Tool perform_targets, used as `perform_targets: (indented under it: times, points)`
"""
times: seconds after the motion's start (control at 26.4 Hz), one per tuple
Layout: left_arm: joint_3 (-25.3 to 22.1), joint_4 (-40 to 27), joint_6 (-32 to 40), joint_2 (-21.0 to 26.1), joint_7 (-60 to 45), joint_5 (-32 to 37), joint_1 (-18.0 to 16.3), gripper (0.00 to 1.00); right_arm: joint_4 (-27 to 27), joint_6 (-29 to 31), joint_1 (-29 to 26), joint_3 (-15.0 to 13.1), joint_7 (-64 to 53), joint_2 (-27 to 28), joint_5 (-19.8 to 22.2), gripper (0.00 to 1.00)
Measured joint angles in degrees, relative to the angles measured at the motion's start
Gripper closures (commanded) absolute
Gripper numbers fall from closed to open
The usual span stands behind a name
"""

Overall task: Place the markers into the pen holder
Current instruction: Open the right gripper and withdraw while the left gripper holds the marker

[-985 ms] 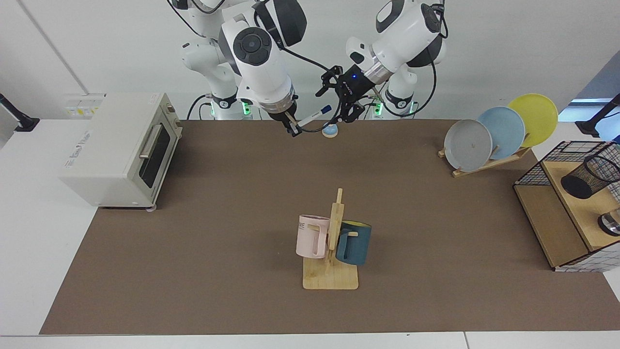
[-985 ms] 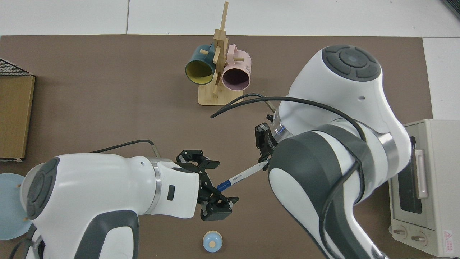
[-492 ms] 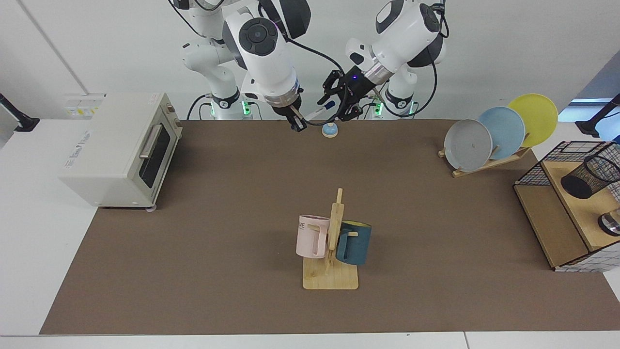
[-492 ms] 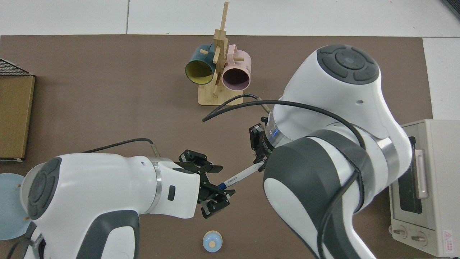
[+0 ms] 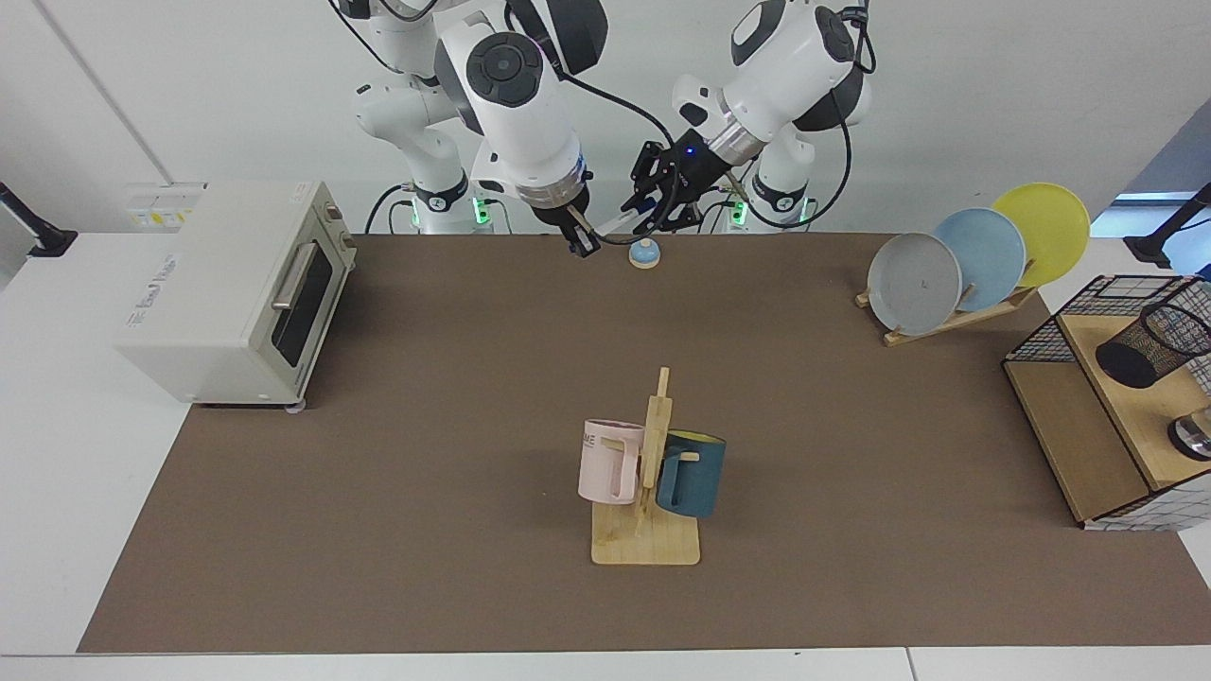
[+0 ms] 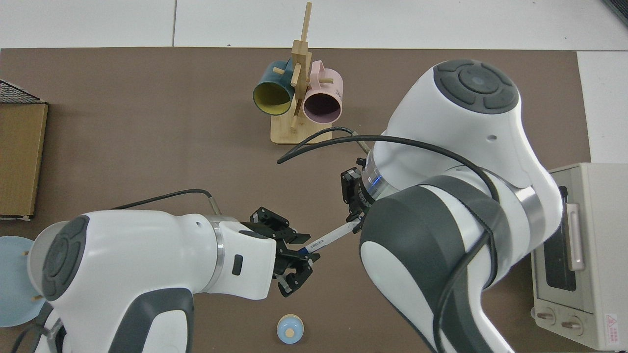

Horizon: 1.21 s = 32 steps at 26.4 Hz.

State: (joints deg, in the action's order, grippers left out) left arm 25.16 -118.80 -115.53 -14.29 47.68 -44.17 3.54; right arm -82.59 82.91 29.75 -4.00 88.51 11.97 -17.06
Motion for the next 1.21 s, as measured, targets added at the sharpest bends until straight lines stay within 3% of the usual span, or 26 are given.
perform_targets:
  times: [0.11, 0.38, 0.61, 0.64, 0.68, 0.72, 0.76, 0.98, 1.21]
  points:
    - [0.0, 0.0, 0.0, 0.0, 0.0, 0.0, 0.0, 0.55, 0.0, 0.0, 0.6, 0.0, 0.0, 0.0, 0.0, 1.00]
    - [0.1, 0.0, 0.1, -0.1, -0.1, 0.0, 0.0, 1.00, -0.2, 0.5, 1.2, -0.1, 0.4, 0.2, 0.1, 1.00]
    - [0.1, -0.1, -0.1, 0.0, -1.2, 0.2, 0.0, 1.00, -0.3, 0.5, 1.3, -0.2, 1.7, 0.3, 0.0, 1.00]
    - [0.1, -0.1, -0.1, 0.0, -1.4, 0.2, 0.0, 1.00, -0.3, 0.5, 1.3, -0.2, 1.7, 0.4, 0.0, 0.80]
    - [0.1, -0.1, -0.1, 0.0, -1.5, 0.2, 0.0, 1.00, -0.3, 0.5, 1.3, -0.2, 1.7, 0.4, 0.0, 0.01]
    - [0.1, -0.1, -0.1, 0.0, -1.6, 0.2, 0.0, 1.00, -0.3, 0.5, 1.3, -0.2, 1.7, 0.4, 0.0, 0.06]
    - [0.1, -0.1, -0.1, 0.0, -1.7, 0.2, 0.0, 1.00, -0.3, 0.4, 1.3, -0.2, 1.6, 0.4, 0.0, 0.00]
    - [-0.2, -0.1, -0.1, 0.1, -1.7, 0.7, -0.1, 1.00, -0.2, 0.4, 1.2, -0.7, -4.0, 0.1, 0.1, 0.00]
    - [-0.7, -0.1, -0.1, 0.4, -1.6, 11.3, -0.7, 1.00, -0.1, 0.4, -0.9, -3.3, -12.8, -1.1, 0.3, 0.00]
